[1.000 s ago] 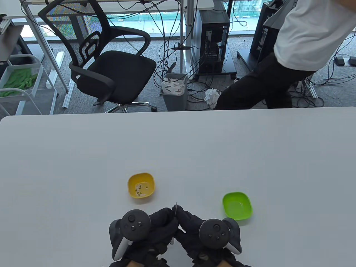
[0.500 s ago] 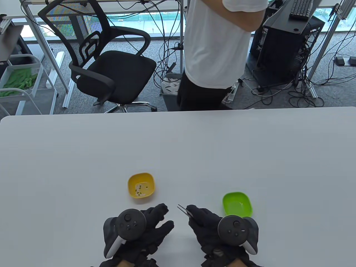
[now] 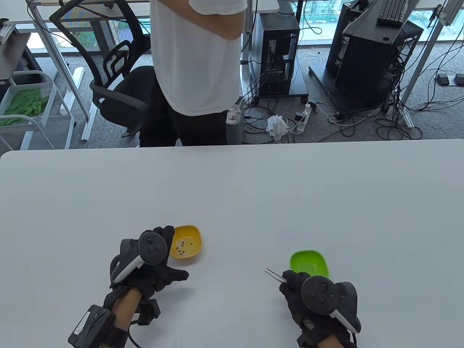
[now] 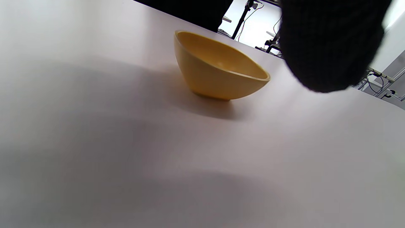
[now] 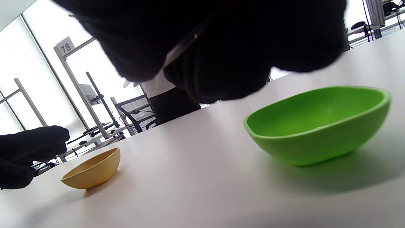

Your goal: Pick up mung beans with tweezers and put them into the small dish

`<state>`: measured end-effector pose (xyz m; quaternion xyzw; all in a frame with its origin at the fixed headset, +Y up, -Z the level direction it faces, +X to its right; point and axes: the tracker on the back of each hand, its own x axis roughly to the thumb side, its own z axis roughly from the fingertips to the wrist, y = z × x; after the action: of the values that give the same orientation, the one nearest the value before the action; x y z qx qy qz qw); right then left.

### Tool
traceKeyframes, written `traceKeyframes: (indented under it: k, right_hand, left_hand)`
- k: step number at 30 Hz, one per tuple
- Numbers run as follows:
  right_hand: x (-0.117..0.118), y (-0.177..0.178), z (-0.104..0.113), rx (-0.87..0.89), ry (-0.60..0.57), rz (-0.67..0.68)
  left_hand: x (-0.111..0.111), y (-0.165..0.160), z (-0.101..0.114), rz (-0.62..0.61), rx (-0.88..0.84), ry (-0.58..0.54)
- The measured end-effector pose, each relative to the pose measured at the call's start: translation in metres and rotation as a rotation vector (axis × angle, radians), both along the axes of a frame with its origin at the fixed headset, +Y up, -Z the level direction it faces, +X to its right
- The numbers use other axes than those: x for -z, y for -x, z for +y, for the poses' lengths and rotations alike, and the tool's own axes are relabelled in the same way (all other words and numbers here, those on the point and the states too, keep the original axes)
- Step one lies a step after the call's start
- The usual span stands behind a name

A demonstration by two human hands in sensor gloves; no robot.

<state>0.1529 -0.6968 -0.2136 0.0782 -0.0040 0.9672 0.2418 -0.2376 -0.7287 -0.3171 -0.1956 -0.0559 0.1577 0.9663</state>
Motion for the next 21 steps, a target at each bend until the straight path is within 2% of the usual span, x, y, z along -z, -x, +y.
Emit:
traceKeyframes:
  k: [6,11,15,21]
  right_hand:
    - [0.003,-0.001,-0.006,0.025,0.042,0.022]
    - [0.005,0.000,-0.008,0.050,0.059,0.033]
    - [0.004,0.000,-0.008,0.072,0.066,0.034]
    - [0.005,0.000,-0.008,0.082,0.074,0.040]
  left_hand:
    - [0.031,0.008,-0.019,-0.022,-0.027,0.118]
    - [0.046,0.013,-0.027,-0.065,-0.073,0.187]
    - [0.051,0.014,-0.032,-0.072,-0.052,0.226]
    - [0.052,0.015,-0.035,-0.064,-0.081,0.201]
